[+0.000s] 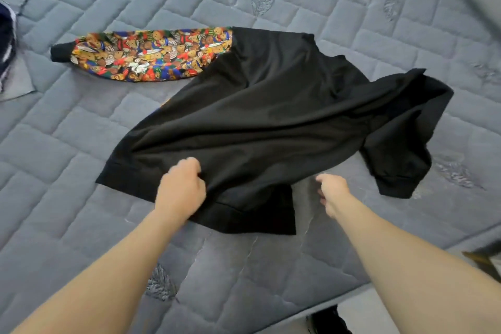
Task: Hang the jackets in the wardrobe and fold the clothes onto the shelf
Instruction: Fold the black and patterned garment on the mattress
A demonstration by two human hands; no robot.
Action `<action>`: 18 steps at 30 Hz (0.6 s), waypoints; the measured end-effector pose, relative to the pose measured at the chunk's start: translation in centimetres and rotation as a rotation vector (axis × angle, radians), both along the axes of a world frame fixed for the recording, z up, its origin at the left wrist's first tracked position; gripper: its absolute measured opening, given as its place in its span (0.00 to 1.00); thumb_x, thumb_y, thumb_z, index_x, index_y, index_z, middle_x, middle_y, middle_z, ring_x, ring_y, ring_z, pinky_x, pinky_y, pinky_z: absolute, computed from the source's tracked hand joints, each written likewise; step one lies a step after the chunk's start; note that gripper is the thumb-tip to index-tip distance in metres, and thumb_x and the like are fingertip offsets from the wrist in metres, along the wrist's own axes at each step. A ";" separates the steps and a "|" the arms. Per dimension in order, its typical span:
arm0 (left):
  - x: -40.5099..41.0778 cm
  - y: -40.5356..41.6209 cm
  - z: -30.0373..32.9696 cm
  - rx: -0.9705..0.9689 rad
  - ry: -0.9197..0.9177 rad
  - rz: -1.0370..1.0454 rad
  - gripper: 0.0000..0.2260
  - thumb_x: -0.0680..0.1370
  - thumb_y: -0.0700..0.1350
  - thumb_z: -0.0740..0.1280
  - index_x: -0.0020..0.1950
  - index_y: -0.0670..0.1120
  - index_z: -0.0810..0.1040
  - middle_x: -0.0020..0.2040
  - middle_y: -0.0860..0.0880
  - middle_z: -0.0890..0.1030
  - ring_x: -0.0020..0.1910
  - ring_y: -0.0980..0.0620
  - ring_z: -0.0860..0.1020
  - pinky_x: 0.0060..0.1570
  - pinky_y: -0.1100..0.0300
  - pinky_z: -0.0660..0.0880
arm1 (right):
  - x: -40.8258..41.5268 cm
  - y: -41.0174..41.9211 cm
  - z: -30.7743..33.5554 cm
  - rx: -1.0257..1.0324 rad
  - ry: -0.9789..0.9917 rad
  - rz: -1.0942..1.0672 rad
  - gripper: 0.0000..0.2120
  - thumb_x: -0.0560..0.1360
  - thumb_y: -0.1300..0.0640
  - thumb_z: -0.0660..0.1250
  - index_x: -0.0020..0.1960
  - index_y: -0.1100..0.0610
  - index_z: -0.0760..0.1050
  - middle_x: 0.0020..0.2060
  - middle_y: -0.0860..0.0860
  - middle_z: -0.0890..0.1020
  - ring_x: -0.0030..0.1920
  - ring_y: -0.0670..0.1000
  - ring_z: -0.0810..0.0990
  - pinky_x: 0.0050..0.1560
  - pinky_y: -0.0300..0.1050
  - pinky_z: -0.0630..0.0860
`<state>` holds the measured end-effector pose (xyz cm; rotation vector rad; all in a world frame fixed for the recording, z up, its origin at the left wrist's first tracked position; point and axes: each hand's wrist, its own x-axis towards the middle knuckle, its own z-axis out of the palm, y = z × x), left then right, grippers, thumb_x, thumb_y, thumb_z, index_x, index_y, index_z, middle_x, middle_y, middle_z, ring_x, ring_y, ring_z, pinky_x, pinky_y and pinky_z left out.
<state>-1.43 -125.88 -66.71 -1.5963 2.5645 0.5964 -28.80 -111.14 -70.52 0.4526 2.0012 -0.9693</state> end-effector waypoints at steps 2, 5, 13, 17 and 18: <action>-3.9 6.3 -0.6 0.227 0.003 -0.277 0.05 0.77 0.48 0.61 0.49 0.49 0.71 0.48 0.49 0.75 0.51 0.43 0.77 0.47 0.50 0.75 | -1.2 -0.4 -0.5 -0.019 -0.052 0.064 0.14 0.78 0.60 0.65 0.62 0.59 0.70 0.55 0.56 0.78 0.51 0.54 0.76 0.52 0.50 0.72; -9.1 12.6 -3.2 0.230 -0.223 -0.348 0.19 0.77 0.62 0.59 0.57 0.49 0.72 0.54 0.49 0.73 0.56 0.45 0.72 0.50 0.51 0.73 | -3.4 -1.1 -1.8 -0.078 -0.062 0.171 0.13 0.77 0.59 0.66 0.61 0.56 0.69 0.53 0.55 0.77 0.49 0.53 0.74 0.52 0.50 0.74; -15.2 14.1 -6.7 0.325 -0.465 -0.115 0.18 0.75 0.44 0.61 0.65 0.48 0.71 0.60 0.46 0.78 0.57 0.43 0.77 0.51 0.52 0.67 | -9.2 1.6 -2.2 -0.062 0.049 0.397 0.16 0.76 0.59 0.65 0.62 0.57 0.71 0.47 0.51 0.76 0.43 0.50 0.73 0.39 0.44 0.69; -12.1 16.7 -5.0 0.903 -0.865 -0.480 0.21 0.77 0.42 0.59 0.70 0.42 0.75 0.68 0.42 0.76 0.64 0.40 0.75 0.62 0.52 0.72 | -12.7 4.7 -0.7 0.165 0.174 0.570 0.25 0.73 0.51 0.65 0.68 0.59 0.70 0.64 0.58 0.72 0.60 0.61 0.73 0.61 0.52 0.72; -11.8 17.2 -4.0 0.947 -0.988 -0.512 0.20 0.79 0.44 0.60 0.70 0.39 0.73 0.70 0.41 0.74 0.66 0.40 0.73 0.64 0.52 0.70 | -13.5 5.3 -0.2 0.203 0.191 0.559 0.27 0.73 0.50 0.66 0.69 0.60 0.69 0.65 0.59 0.72 0.61 0.62 0.73 0.63 0.54 0.71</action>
